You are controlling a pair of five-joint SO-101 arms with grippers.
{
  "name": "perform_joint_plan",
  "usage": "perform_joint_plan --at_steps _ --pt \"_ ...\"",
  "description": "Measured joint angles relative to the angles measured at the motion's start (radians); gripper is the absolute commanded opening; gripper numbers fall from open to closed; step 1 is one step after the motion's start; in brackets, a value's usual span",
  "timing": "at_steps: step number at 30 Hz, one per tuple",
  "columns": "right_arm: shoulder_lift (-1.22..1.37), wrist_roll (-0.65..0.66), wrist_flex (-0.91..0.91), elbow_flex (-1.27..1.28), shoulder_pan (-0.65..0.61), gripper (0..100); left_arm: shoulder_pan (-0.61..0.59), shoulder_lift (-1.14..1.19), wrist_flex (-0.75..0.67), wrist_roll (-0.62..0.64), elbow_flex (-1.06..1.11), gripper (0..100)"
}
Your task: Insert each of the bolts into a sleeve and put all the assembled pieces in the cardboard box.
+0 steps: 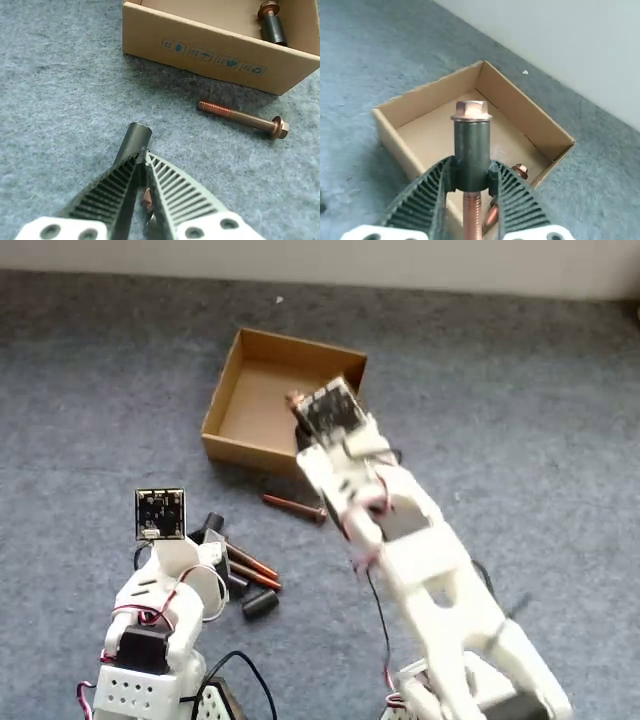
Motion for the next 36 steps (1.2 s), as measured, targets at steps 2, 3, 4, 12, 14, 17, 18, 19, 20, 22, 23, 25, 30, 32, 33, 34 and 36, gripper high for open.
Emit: perform_joint_plan --at_steps 2,3,4,12,14,17,18,19,20,22,23,25,30,32,33,34,36 --pt "0.135 0.000 -0.034 -0.074 0.018 0.9 0.000 0.000 0.000 0.000 0.000 1" --pt "0.199 0.000 -0.049 -0.109 0.028 0.9 0.000 0.000 0.000 0.000 0.000 1" --pt "0.259 0.000 -0.060 -0.140 0.035 0.9 0.000 0.000 0.000 0.000 0.000 1" --pt "0.603 0.000 -0.075 -0.313 0.068 0.9 0.000 0.000 0.000 0.000 0.000 1" --pt "0.649 0.000 -0.075 -0.336 0.068 0.9 0.000 0.000 0.000 0.000 0.000 1" --pt "0.706 0.000 -0.075 -0.370 0.069 0.9 0.000 0.000 0.000 0.000 0.000 1" --pt "0.718 0.000 -0.077 -0.379 0.069 0.9 0.000 0.000 0.000 0.000 0.000 1" --pt "0.730 0.000 -0.078 -0.385 0.069 1.0 0.000 0.000 0.000 0.000 0.000 1" --pt "0.743 0.000 -0.080 -0.393 0.071 1.2 0.000 0.000 0.000 0.000 0.000 1" --pt "0.760 -0.002 -0.080 -0.405 0.072 5.2 0.000 0.000 0.000 0.000 0.000 1" --pt "0.766 -0.002 -0.080 -0.407 0.072 8.4 0.000 0.000 0.000 0.000 0.000 1" --pt "0.769 -0.002 -0.080 -0.407 0.072 13.9 0.000 0.000 0.000 0.000 0.000 1" --pt "0.769 -0.051 -0.074 -0.408 0.069 14.9 0.000 0.000 0.000 0.000 0.000 1" --pt "0.769 -0.063 -0.035 -0.430 0.069 14.9 0.000 0.000 0.000 0.000 0.000 1" --pt "0.769 -0.064 -0.009 -0.442 0.069 14.9 0.000 0.000 0.000 0.000 0.000 1" --pt "0.760 -0.068 0.017 -0.451 0.068 14.9 0.000 0.000 0.000 0.000 0.000 1" --pt "0.717 -0.069 0.083 -0.456 0.068 14.9 0.000 0.000 0.000 0.000 0.000 1"
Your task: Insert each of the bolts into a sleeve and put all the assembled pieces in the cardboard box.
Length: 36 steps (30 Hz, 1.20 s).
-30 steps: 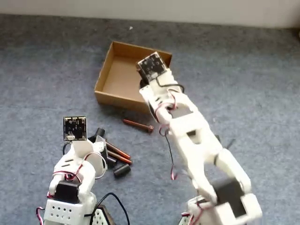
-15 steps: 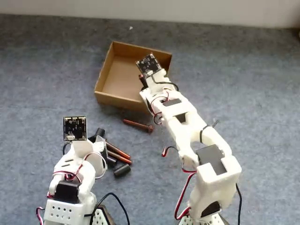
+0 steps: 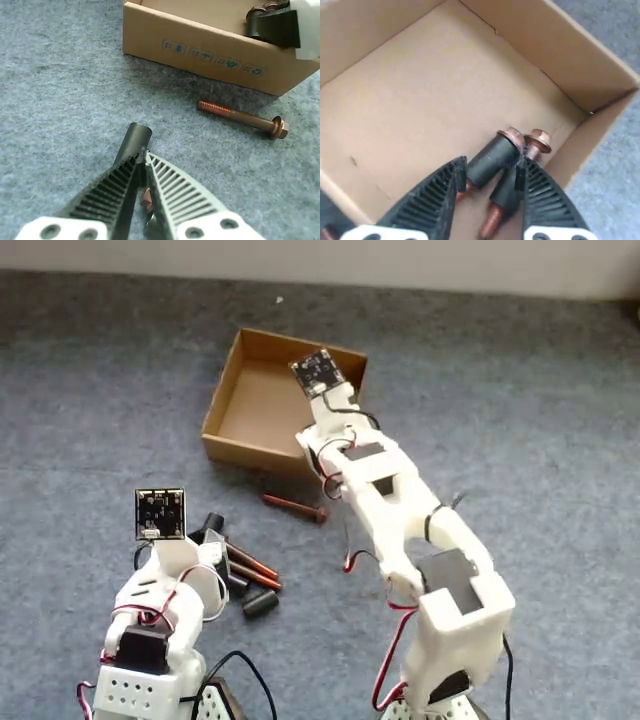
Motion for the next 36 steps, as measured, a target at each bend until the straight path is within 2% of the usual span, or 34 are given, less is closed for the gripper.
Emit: perform_joint_plan --at_steps 6,10,15,20,28,32,36 --pt "-0.241 -0.005 0.213 0.003 -0.008 14.9 -0.023 0.000 0.000 0.000 0.000 1" --pt "-0.440 -0.005 0.333 0.071 -0.040 14.9 -0.129 0.000 -0.054 0.000 -0.003 1" --pt "-0.694 -0.005 0.387 0.221 -0.098 14.9 -0.241 0.000 -0.147 -0.005 -0.003 1" --pt "-0.879 -0.005 0.462 0.331 -0.169 14.9 -0.324 0.000 -0.169 -0.008 -0.003 1" --pt "-0.937 -0.005 0.643 0.353 -0.371 14.9 -0.350 0.000 -0.169 -0.008 -0.003 1" --pt "-0.941 0.000 0.669 0.408 -0.488 14.9 -0.350 0.000 -0.169 -0.009 -0.003 1" --pt "-0.942 0.069 0.672 0.474 -0.545 14.9 -0.350 0.000 -0.169 -0.009 -0.003 1"
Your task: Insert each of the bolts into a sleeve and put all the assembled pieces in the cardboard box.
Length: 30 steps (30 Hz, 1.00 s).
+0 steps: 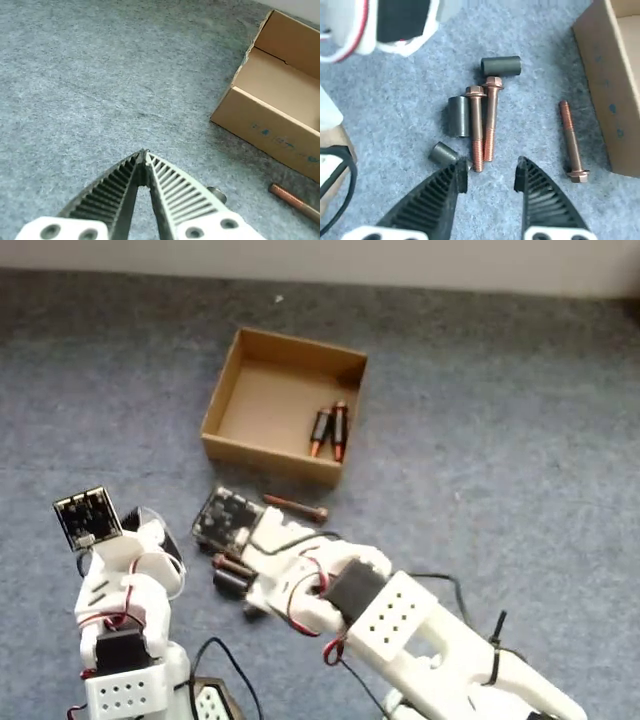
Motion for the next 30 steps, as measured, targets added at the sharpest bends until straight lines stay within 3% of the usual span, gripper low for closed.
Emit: perform_joint_plan --at_steps 12,25,30 --pt "0.011 0.120 -0.017 0.075 -0.086 14.9 0.000 0.000 0.000 0.000 0.000 1" --pt "0.376 0.121 -0.049 0.011 -0.089 14.9 -0.002 0.000 0.000 0.000 0.000 1" --pt "0.416 0.121 -0.100 0.011 -0.104 14.9 -0.110 0.000 -0.077 0.000 0.000 1"
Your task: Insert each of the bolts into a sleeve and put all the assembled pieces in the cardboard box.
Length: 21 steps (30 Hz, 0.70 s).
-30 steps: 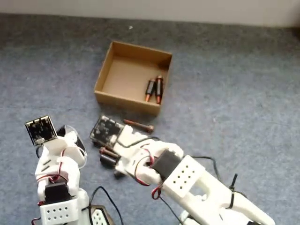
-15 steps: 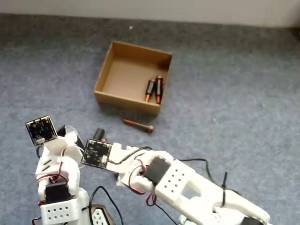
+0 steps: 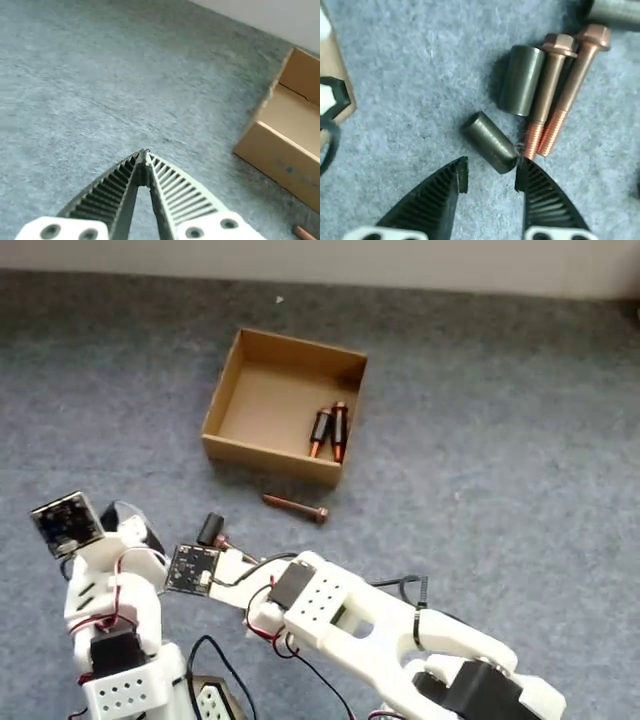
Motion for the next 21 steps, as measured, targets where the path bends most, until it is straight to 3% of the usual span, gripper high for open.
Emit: perform_joint_plan --at_steps 6,21 --pt "0.021 0.000 -0.037 0.000 -0.026 14.9 -0.124 0.000 -0.032 0.000 0.000 1" --pt "0.028 0.032 -0.028 -0.058 -0.031 14.9 -0.189 0.000 -0.035 -0.002 0.000 1"
